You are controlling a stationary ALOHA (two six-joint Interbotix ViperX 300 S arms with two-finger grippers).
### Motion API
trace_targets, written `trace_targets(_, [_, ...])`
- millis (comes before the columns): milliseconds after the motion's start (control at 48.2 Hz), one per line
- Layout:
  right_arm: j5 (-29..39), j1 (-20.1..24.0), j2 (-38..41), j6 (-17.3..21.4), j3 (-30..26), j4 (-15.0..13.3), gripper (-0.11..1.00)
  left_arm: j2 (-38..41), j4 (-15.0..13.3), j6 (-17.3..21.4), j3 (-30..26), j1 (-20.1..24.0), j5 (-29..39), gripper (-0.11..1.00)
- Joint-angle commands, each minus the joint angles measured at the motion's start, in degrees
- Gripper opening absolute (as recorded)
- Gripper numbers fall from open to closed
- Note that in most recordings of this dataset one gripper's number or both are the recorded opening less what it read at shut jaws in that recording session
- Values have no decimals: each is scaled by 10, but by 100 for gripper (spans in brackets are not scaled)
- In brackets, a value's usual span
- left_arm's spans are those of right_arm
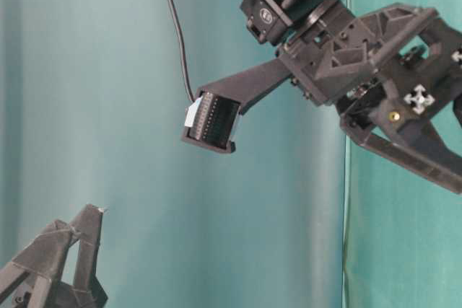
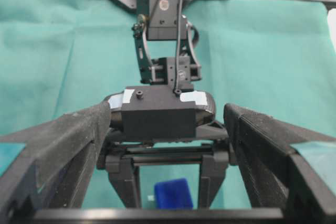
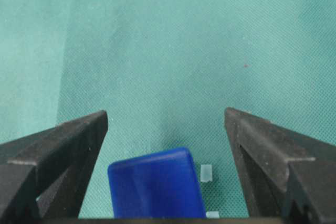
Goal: Handover the blue block to the right arm after grasping it with the left arm, then place it in the designated position.
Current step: 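Open the right gripper to release the cube and retract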
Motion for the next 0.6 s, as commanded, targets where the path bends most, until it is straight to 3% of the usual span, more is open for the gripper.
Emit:
trace_targets(0, [3,-1,-23,-3,-14,1,90,-3,0,0,-13,2,-3,100])
trace_targets(581, [169,0,-207,-6,-25,-33,90,-4,0,1,-13,2,-3,100])
